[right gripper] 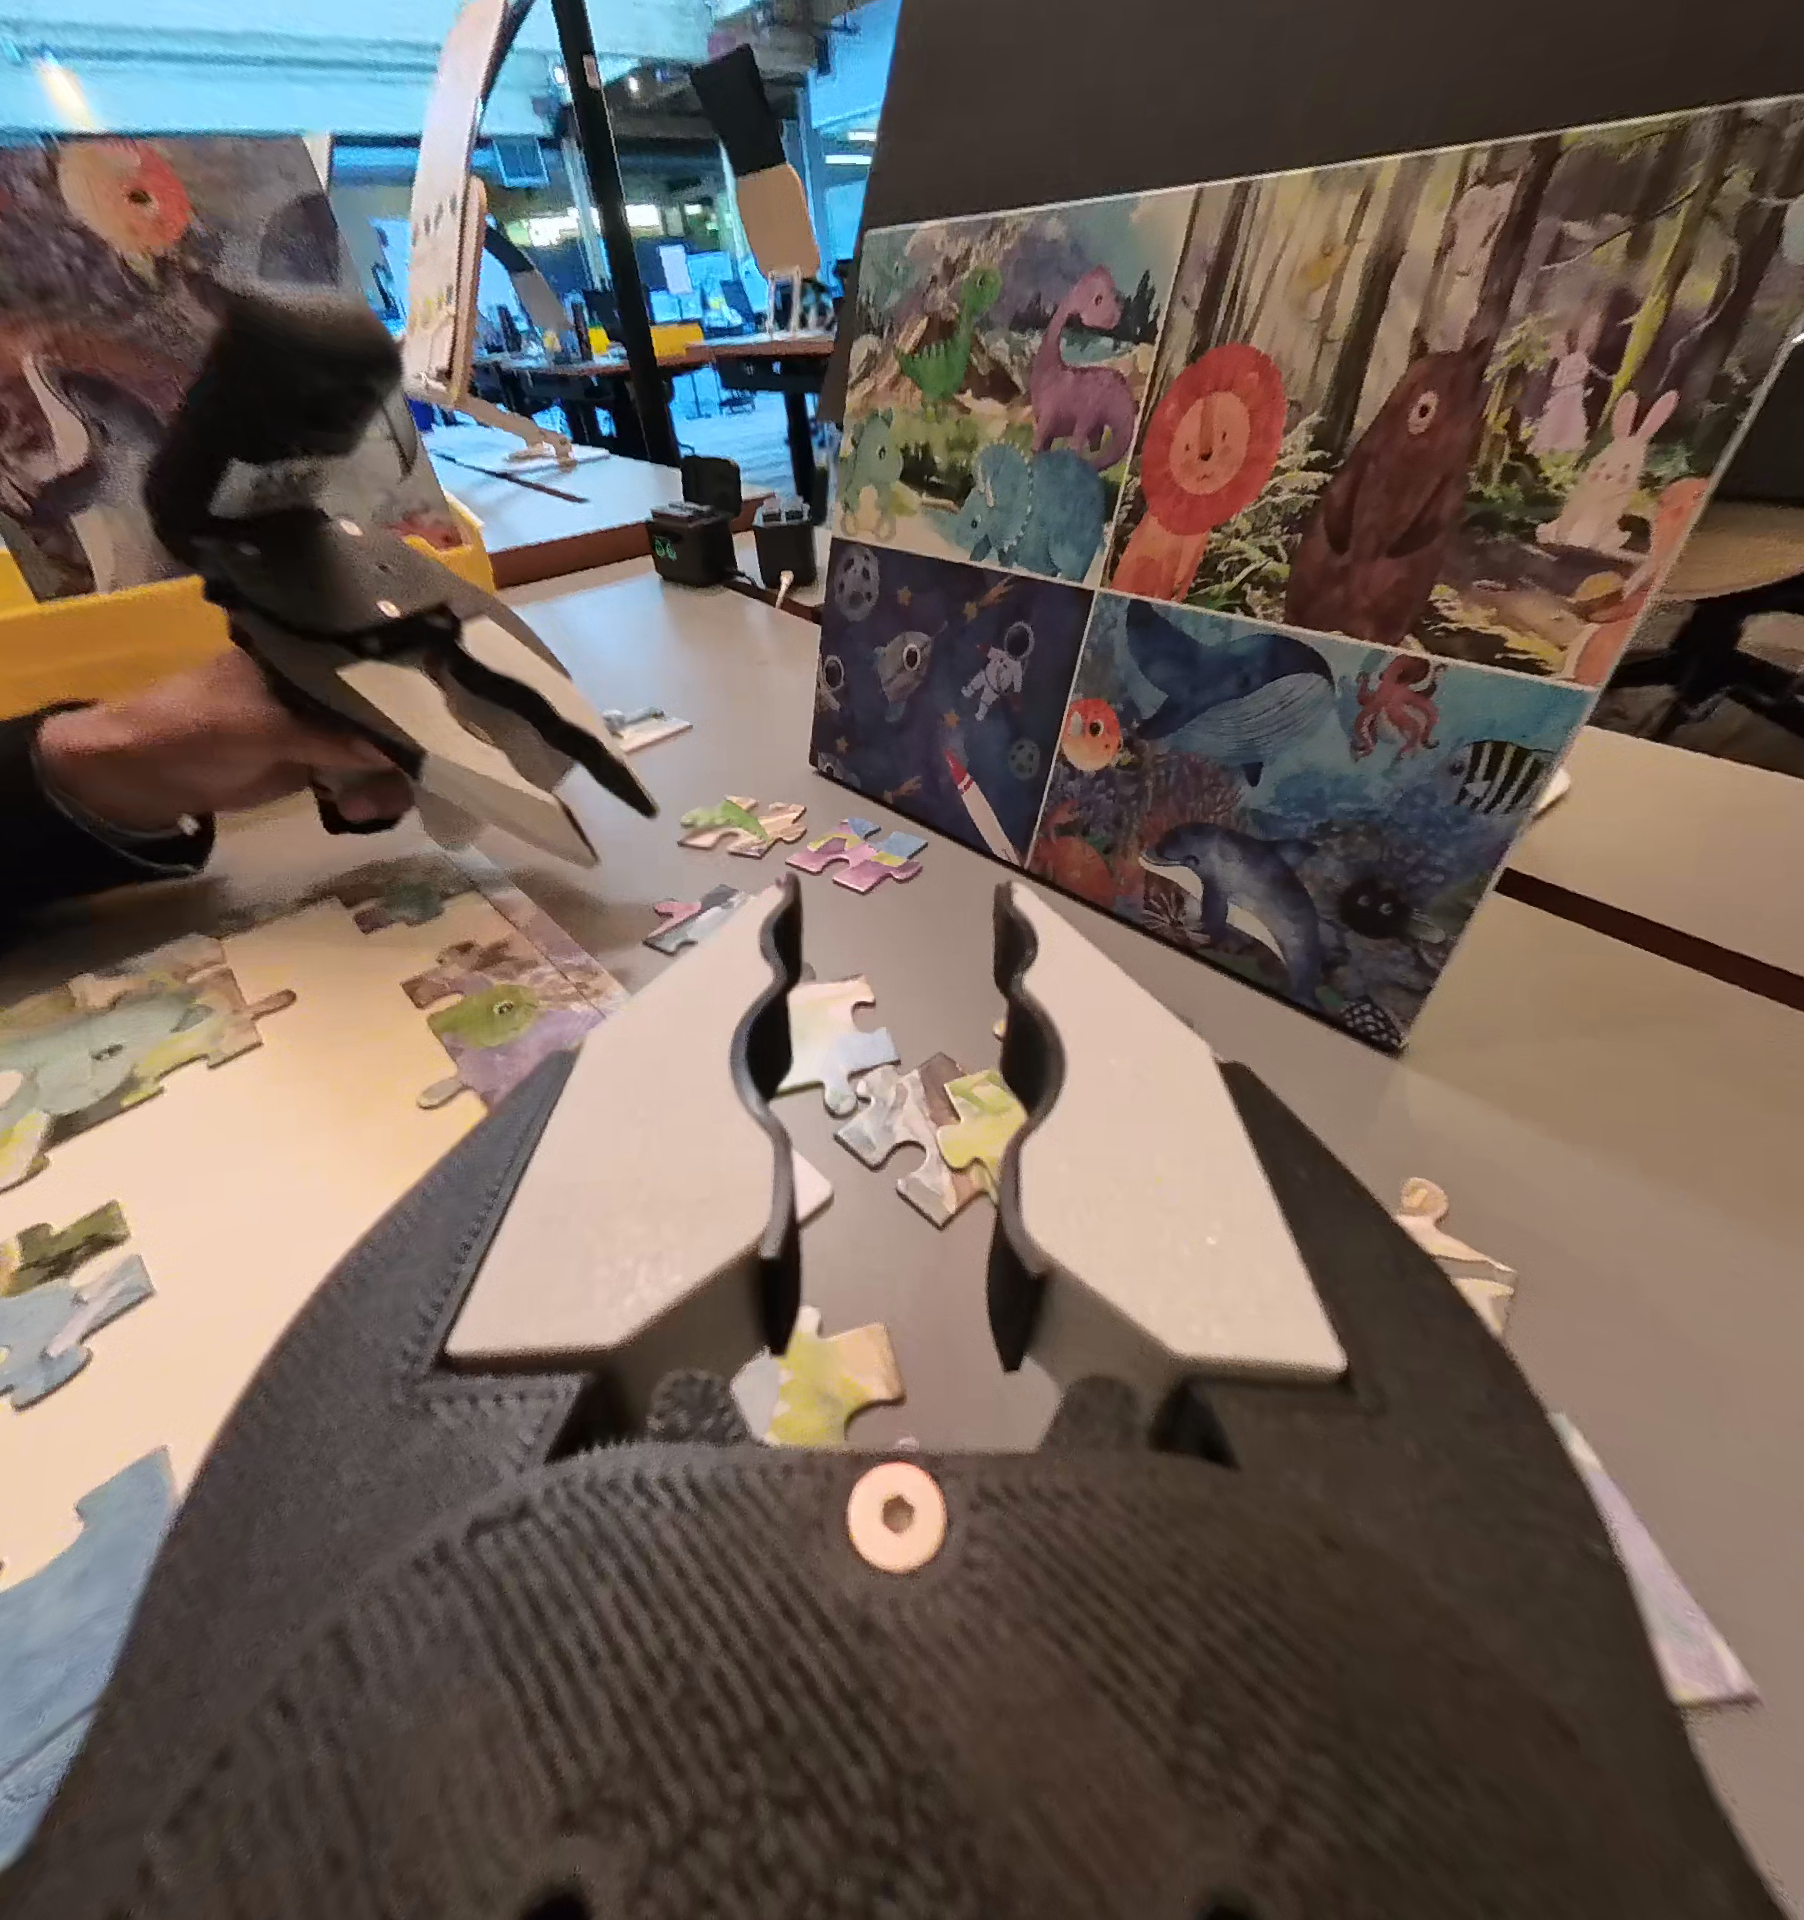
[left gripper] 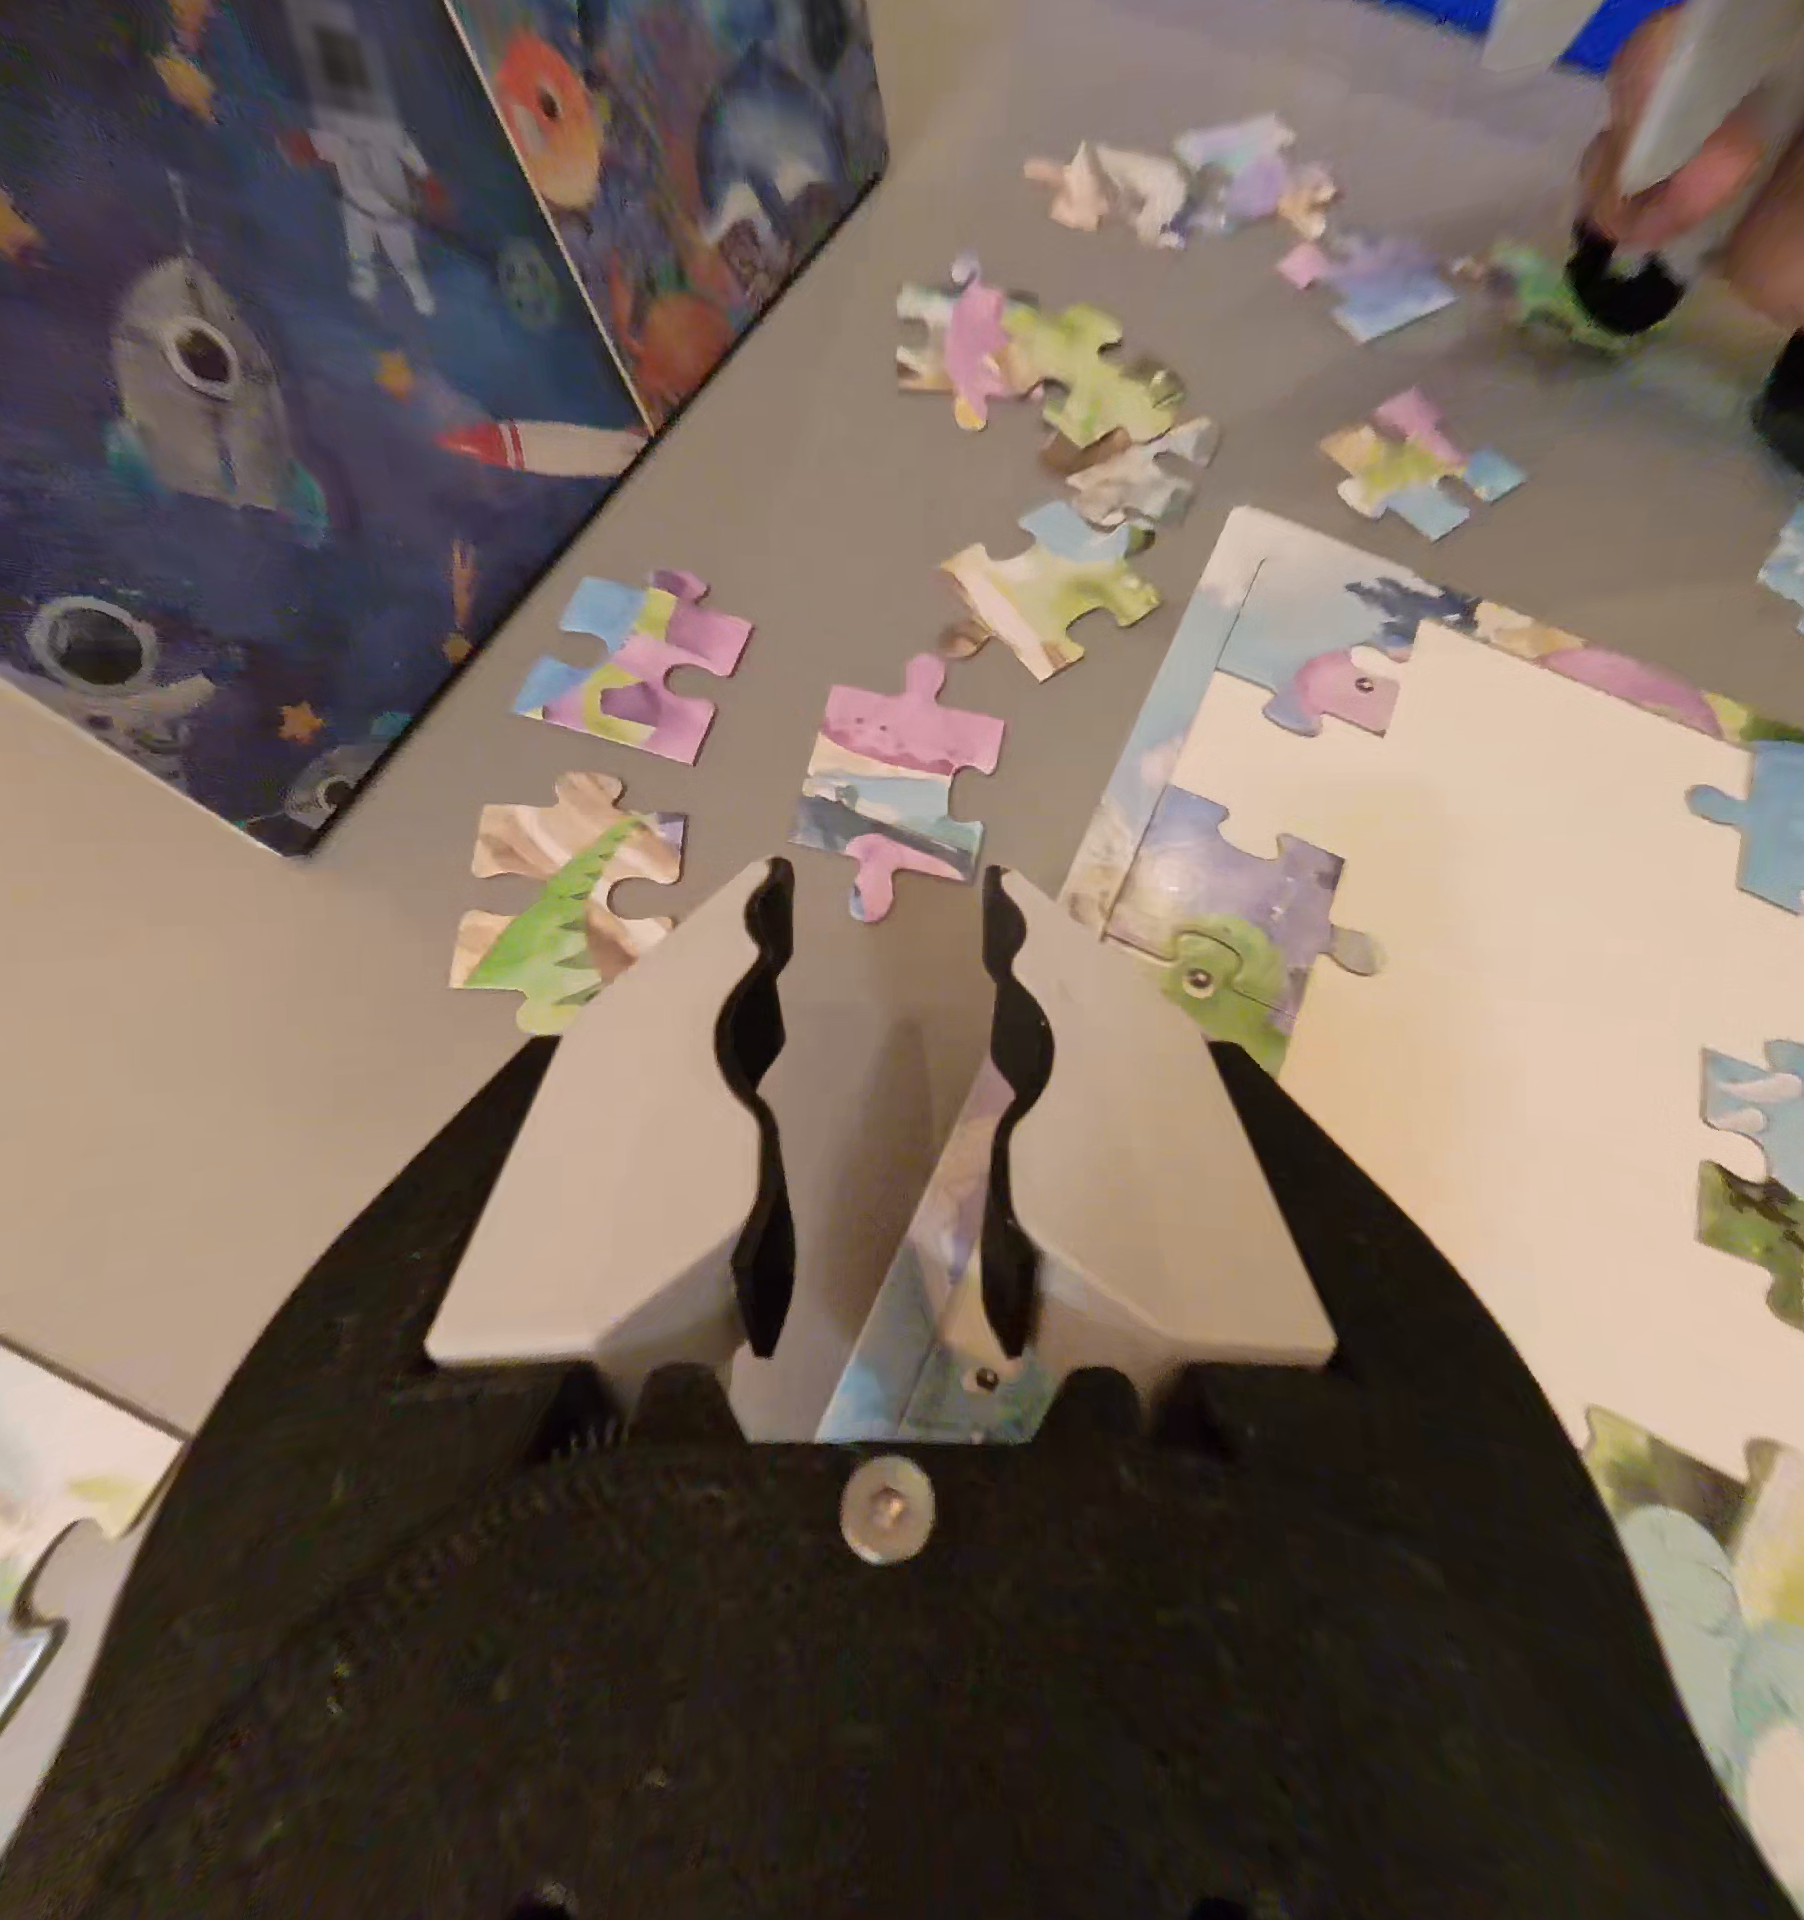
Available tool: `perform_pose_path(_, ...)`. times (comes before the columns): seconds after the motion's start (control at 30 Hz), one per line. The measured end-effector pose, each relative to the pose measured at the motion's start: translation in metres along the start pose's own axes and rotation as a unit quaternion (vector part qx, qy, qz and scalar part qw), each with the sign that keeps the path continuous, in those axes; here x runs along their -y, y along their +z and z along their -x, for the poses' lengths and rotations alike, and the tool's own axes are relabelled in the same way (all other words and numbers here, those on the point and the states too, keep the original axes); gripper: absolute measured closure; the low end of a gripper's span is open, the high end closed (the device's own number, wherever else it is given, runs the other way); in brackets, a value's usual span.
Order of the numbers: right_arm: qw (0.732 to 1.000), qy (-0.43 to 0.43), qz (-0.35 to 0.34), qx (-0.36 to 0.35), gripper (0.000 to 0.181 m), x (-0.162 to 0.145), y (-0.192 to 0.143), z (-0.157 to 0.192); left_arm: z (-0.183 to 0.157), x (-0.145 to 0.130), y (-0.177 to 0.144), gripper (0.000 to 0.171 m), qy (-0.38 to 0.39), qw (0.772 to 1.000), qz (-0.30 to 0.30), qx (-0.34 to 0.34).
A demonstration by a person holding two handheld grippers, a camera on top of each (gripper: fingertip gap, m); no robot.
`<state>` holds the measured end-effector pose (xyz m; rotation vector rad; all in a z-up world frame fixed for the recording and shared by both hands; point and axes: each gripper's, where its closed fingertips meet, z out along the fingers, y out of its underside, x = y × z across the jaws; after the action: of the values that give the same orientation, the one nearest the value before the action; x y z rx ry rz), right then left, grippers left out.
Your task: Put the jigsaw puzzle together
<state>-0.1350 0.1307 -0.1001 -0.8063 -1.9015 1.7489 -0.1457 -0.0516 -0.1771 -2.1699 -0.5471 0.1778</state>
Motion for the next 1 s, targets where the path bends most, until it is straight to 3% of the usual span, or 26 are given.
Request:
perform_pose_path(0.27, 0.996, 0.065, -0.053, 0.022, 0.146, 0.016, -0.009, -0.004, 0.006, -0.023, 0.026, 0.150, -0.014, 0.997, 0.077, 0.008)
perform_pose_path(0.53, 0.997, 0.059, -0.034, 0.031, 0.145, 0.009, -0.003, 0.002, 0.002, -0.014, 0.024, 0.171, -0.014, 0.999, 0.039, -0.021)
perform_pose_path(0.7, 0.998, 0.039, -0.009, 0.052, 0.144, 0.002, 0.007, 0.019, -0.003, 0.009, 0.006, 0.171, 0.004, 0.999, -0.031, -0.020)
perform_pose_path(0.83, 0.998, 0.016, 0.007, 0.057, 0.144, -0.002, 0.012, 0.028, 0.004, 0.008, 0.003, 0.171, 0.010, 0.999, -0.032, 0.011)
perform_pose_path(0.87, 0.998, 0.010, 0.011, 0.056, 0.144, -0.003, 0.012, 0.029, 0.009, 0.005, 0.005, 0.167, 0.002, 0.999, -0.026, 0.023)
perform_pose_path(1.0, 0.998, 0.001, 0.016, 0.059, 0.144, -0.003, 0.013, 0.033, 0.013, -0.004, 0.018, 0.116, -0.031, 0.999, -0.001, 0.039)
